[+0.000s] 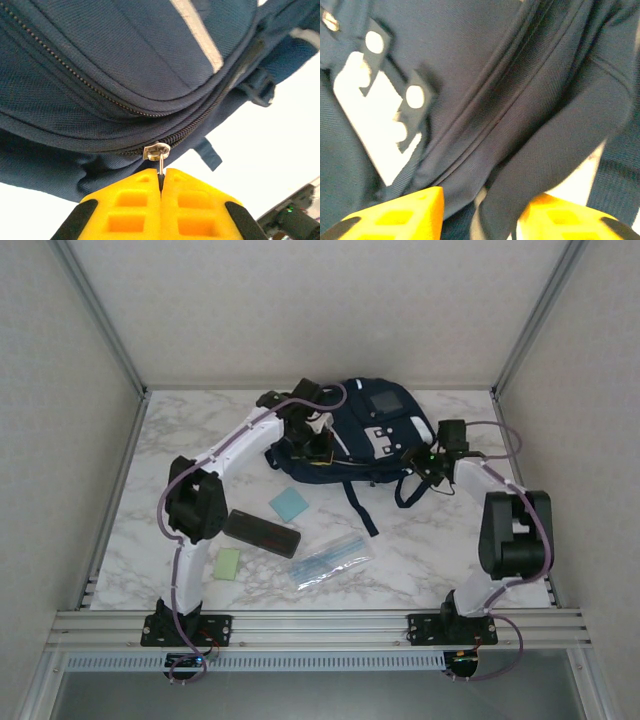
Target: Pack the student bag
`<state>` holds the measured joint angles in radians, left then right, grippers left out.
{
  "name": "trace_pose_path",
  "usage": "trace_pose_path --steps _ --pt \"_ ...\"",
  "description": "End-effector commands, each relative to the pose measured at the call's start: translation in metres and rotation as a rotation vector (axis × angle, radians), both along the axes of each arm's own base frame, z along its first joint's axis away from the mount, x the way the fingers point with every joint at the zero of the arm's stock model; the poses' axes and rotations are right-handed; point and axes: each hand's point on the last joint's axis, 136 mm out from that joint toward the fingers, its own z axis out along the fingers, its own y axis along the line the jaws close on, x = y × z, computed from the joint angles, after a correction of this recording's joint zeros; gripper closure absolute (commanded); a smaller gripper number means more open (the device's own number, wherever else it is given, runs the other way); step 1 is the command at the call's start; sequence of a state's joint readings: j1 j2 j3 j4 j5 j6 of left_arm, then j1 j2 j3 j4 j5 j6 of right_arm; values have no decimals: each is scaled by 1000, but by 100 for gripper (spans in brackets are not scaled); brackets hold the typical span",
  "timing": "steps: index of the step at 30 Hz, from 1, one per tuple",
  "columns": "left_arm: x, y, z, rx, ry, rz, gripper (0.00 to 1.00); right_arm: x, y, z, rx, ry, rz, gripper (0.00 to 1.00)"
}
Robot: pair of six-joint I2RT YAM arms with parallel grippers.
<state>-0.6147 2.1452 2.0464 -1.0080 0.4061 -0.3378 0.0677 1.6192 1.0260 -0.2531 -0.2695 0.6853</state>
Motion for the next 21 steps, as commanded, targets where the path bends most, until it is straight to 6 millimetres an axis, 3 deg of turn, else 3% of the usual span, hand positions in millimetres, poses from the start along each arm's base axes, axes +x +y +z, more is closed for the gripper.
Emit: trace_pose_path --steps 1,5,9,16,21 --pt "-11 -37 31 -130 8 -40 100 -19 25 48 65 -45 107 50" --pt "-14 -55 39 -169 -10 -55 100 -46 55 66 178 -16 137 44" --pt "-15 -66 47 -198 -29 -65 100 -56 86 68 331 -9 101 42" --pt "-24 -75 55 -213 -48 -102 100 -31 108 64 494 -53 -81 33" --pt "-33 -80 58 -231 -49 -133 100 -8 123 49 544 -47 -124 34"
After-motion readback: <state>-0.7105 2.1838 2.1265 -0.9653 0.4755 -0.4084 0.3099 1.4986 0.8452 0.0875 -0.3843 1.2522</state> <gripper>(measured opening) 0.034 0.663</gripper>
